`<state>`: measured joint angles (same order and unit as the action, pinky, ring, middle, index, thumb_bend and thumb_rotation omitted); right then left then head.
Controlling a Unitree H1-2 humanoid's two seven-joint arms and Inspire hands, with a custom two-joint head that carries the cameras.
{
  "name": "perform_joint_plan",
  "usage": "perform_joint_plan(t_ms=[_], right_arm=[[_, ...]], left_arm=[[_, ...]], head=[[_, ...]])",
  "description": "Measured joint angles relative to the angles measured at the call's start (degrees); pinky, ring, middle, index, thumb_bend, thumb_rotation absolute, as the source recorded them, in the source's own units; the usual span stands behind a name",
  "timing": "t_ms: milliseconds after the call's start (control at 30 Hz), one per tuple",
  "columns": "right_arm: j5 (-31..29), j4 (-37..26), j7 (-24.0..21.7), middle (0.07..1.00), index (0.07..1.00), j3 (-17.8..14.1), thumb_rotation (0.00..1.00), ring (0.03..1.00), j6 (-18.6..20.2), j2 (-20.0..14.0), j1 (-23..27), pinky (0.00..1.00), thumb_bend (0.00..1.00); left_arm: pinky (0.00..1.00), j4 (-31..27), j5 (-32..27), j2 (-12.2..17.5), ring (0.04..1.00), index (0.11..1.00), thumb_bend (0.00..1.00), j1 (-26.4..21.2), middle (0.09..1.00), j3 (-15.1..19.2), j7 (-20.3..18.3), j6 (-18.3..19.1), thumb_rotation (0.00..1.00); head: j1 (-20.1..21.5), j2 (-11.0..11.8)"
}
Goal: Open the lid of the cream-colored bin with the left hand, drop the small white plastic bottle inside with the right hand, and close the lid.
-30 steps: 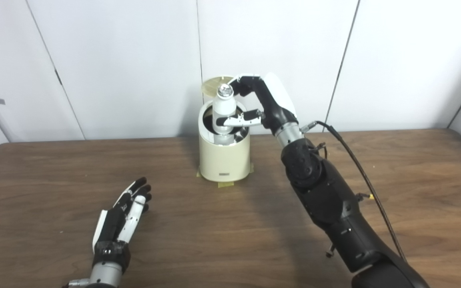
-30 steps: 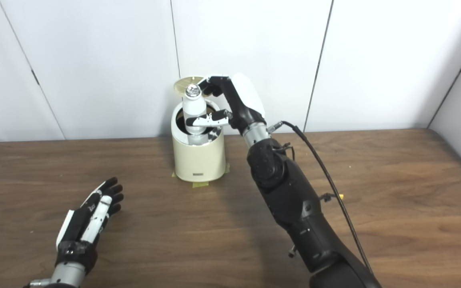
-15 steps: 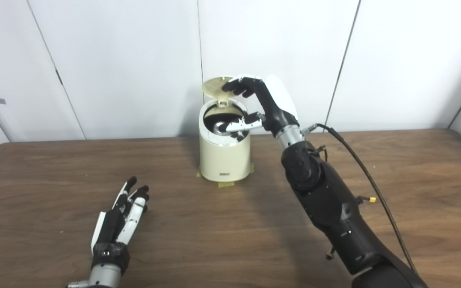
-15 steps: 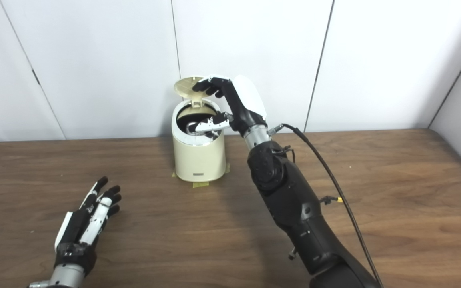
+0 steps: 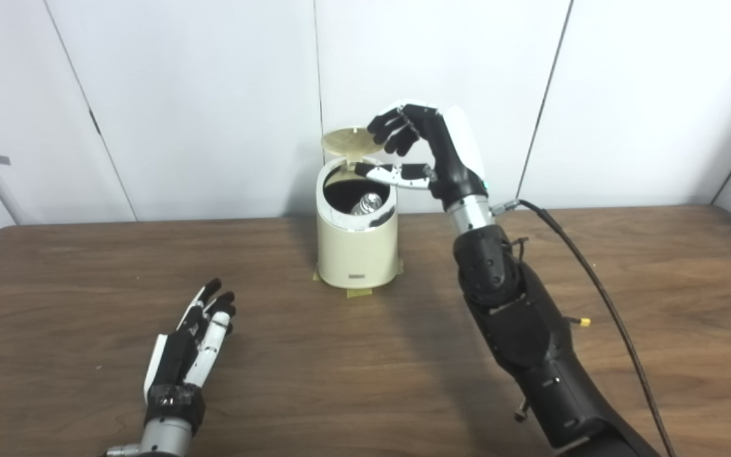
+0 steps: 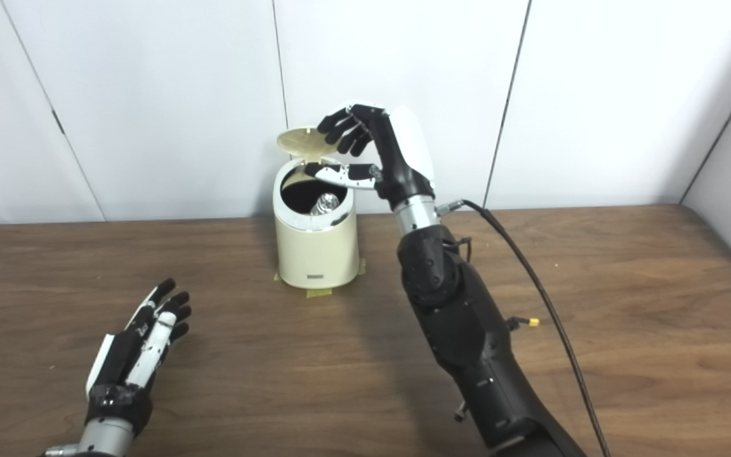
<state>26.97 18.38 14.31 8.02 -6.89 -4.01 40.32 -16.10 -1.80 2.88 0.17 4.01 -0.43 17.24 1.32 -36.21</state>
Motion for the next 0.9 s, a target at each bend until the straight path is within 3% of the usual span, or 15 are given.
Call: perform_joint_plan(t_ms=[233,400,533,633,700,733,767,833,900], right_arm=[[-2.8,-4.6,-1.5,0.480,0.496,-2.7,0.00,0.439,2.9,-0.9,-4.0,0.37,0.52],[-6.6,-11.8,-5.1,0.479,0.512,-4.5,0.00,0.443,8.9,-0.8,-8.5,0.40,0.52],[-10.1,-17.3,-7.4,0.502,0.487,-6.8,0.01,0.552,14.0,-0.7,-13.5,0.46,0.52],[-14.0,-22.2,-8.8,0.686,0.497,-8.9,0.15,0.658,19.1,0.5,-18.0,0.56,0.50],[-17.1,-24.7,-10.1,0.733,0.498,-9.8,0.16,0.700,21.3,1.3,-20.8,0.60,0.50],[-18.3,-25.5,-10.5,0.765,0.674,-10.0,0.34,0.728,22.1,1.4,-21.9,0.64,0.54],[-19.1,-25.8,-10.8,0.782,0.765,-10.0,0.41,0.748,22.1,1.4,-23.0,0.68,0.56],[-20.2,-26.1,-11.2,0.816,0.896,-10.2,0.48,0.786,22.0,1.5,-24.9,0.76,0.56],[-21.1,-26.0,-11.3,0.851,0.951,-10.5,0.52,0.823,21.8,1.5,-26.7,0.81,0.55]], left_arm=[[0.87,2.0,0.4,0.8,0.854,0.908,0.28,-3.8,0.862,-0.8,-0.2,-0.6,0.57],[0.86,3.4,0.9,1.0,0.850,0.898,0.25,-8.5,0.862,-1.8,-0.2,-0.5,0.59],[0.86,4.0,2.5,1.9,0.855,0.894,0.25,-11.7,0.861,-2.9,-0.4,-0.2,0.63],[0.85,5.1,3.5,3.3,0.859,0.893,0.26,-13.9,0.863,-3.4,-0.5,0.2,0.63],[0.85,5.7,4.1,4.0,0.861,0.895,0.28,-15.3,0.866,-3.7,-0.7,0.5,0.63],[0.85,5.8,4.1,4.2,0.859,0.898,0.29,-15.9,0.869,-3.9,-0.9,0.6,0.63],[0.85,5.9,4.2,4.4,0.860,0.902,0.29,-16.4,0.872,-4.1,-1.1,0.6,0.63],[0.87,6.3,4.4,4.9,0.874,0.915,0.30,-17.8,0.887,-4.7,-2.0,0.8,0.62],[0.89,7.0,4.6,5.3,0.885,0.928,0.30,-18.9,0.899,-5.0,-2.5,1.1,0.63]], head=[[-0.2,0.3],[-0.3,0.4],[-0.8,0.5],[-1.1,0.7],[-1.2,0.8],[-1.2,0.9],[-1.2,1.0],[-1.1,1.1],[-1.1,1.2]])
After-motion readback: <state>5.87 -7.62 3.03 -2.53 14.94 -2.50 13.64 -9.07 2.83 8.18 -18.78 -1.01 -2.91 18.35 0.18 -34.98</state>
